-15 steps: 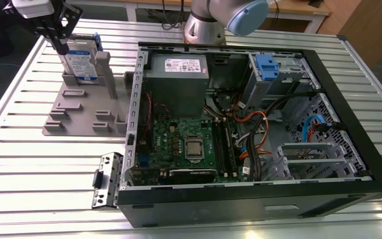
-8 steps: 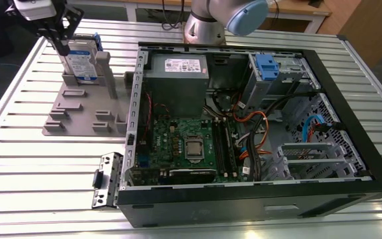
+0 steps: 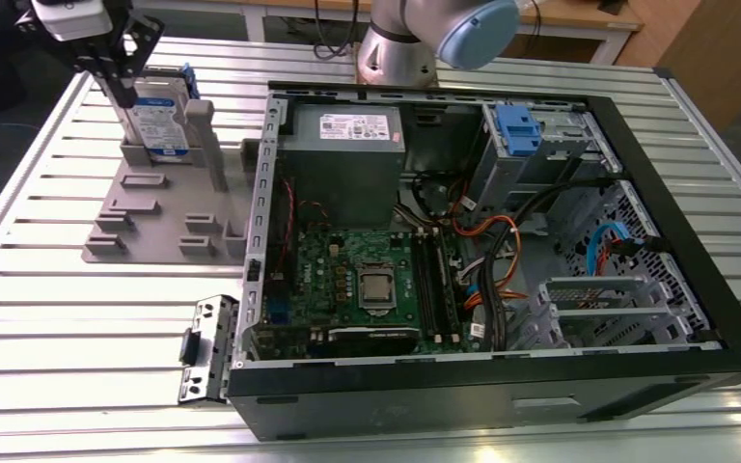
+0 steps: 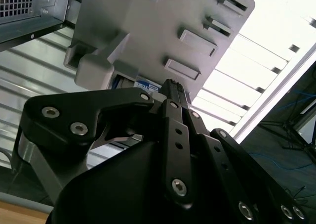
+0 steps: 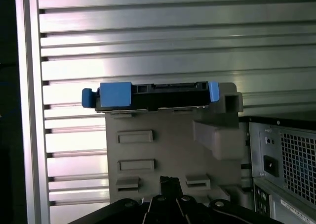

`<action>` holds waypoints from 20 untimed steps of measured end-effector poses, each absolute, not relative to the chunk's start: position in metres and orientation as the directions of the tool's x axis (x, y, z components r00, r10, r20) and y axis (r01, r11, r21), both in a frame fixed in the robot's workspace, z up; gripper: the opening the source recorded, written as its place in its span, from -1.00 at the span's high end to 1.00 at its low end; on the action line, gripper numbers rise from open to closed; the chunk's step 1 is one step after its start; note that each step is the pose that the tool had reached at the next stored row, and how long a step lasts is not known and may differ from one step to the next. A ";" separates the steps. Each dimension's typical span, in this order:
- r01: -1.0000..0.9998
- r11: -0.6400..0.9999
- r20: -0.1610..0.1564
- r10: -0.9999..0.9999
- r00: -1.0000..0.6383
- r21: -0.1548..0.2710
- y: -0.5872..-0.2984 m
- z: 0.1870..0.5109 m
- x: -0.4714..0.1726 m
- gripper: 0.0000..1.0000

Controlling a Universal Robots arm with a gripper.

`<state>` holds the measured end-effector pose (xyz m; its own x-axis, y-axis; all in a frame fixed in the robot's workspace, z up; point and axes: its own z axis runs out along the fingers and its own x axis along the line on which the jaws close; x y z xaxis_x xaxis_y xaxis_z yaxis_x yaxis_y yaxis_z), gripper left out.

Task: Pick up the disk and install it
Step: 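Reach for the disk, then pick up the disk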

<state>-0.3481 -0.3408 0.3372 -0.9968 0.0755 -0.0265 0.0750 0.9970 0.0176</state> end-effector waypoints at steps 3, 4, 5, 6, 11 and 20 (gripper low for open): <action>0.075 0.997 -0.027 0.076 -0.997 0.016 -0.334 0.336 -0.349 0.80; 0.075 0.997 -0.027 0.076 -0.997 0.015 -0.331 0.336 -0.349 0.80; 0.075 0.997 -0.027 0.075 -0.997 0.015 -0.328 0.335 -0.349 0.80; 0.075 0.997 -0.027 0.075 -0.997 0.015 -0.325 0.335 -0.349 0.80; 0.075 0.997 -0.027 0.075 -0.997 0.015 -0.320 0.335 -0.349 0.80; 0.075 0.997 -0.027 0.075 -0.997 0.015 -0.319 0.335 -0.349 0.80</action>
